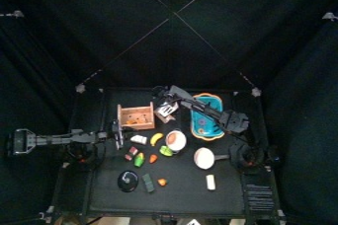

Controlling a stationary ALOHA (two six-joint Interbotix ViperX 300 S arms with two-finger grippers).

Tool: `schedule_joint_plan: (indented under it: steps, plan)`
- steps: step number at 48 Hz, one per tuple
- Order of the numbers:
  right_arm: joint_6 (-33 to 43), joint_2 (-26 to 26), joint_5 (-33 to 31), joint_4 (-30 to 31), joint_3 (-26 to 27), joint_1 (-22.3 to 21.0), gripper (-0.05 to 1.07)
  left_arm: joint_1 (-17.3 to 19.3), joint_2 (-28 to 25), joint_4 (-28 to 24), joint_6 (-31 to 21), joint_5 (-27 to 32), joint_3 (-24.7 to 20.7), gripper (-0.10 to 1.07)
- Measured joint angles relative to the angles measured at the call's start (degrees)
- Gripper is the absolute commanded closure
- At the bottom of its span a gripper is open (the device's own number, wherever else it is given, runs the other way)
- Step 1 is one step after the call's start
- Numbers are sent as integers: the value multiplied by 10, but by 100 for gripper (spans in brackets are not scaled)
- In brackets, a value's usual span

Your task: Place pairing knife back in holder

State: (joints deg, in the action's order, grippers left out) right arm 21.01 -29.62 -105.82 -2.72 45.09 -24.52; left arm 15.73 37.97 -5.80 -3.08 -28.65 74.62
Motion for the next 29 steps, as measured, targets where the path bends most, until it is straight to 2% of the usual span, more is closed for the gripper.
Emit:
schedule_joint_plan:
  steps: [29]
  plan:
    - [-6, -25, 49, 24, 16, 6, 46, 0, 0, 0, 0, 0, 4, 34]
